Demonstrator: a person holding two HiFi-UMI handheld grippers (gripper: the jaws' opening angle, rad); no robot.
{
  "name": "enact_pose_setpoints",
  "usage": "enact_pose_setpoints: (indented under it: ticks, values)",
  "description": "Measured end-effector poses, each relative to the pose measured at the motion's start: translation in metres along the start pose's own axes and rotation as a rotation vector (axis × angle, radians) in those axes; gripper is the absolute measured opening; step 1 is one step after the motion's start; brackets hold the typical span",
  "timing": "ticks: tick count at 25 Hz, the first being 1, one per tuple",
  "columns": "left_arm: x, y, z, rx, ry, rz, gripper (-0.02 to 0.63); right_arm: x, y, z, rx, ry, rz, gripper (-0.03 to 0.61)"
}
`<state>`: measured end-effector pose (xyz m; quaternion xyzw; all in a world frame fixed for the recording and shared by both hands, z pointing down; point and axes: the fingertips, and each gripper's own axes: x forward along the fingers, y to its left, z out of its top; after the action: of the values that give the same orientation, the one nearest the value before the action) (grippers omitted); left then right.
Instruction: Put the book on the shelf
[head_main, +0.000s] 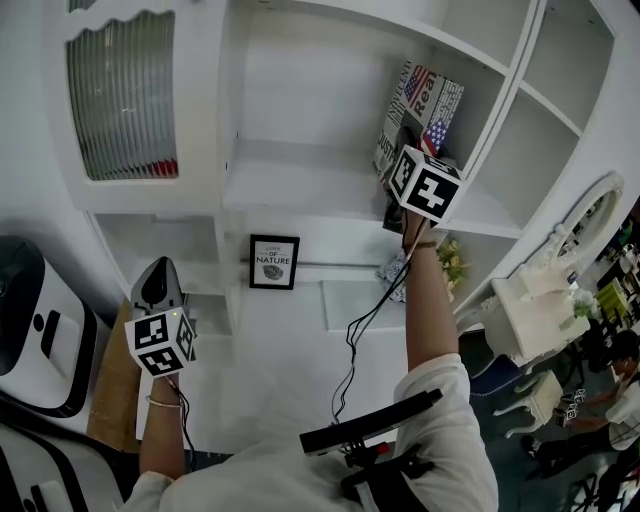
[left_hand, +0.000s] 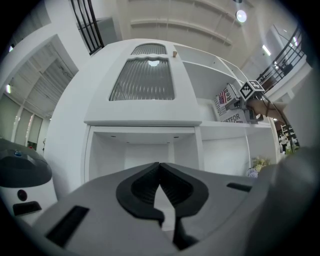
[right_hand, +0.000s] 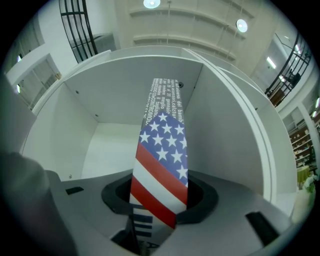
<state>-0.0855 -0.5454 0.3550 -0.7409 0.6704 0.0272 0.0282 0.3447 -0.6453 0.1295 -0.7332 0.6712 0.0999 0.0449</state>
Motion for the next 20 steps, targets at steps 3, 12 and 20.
enact_pose_setpoints:
  ticks: [3, 12, 20]
  values:
    - [-0.002, -0.002, -0.005, 0.001, 0.016, -0.005, 0.008, -0.001, 0.001, -0.002, 0.001, 0.001, 0.011, 0.187]
    - [-0.013, -0.009, -0.009, 0.006, 0.022, -0.029, 0.008, -0.022, -0.002, 0.011, -0.008, -0.038, -0.014, 0.213]
    - [-0.023, -0.009, -0.008, -0.005, 0.018, -0.043, 0.008, -0.045, -0.007, 0.024, -0.017, -0.063, -0.053, 0.225]
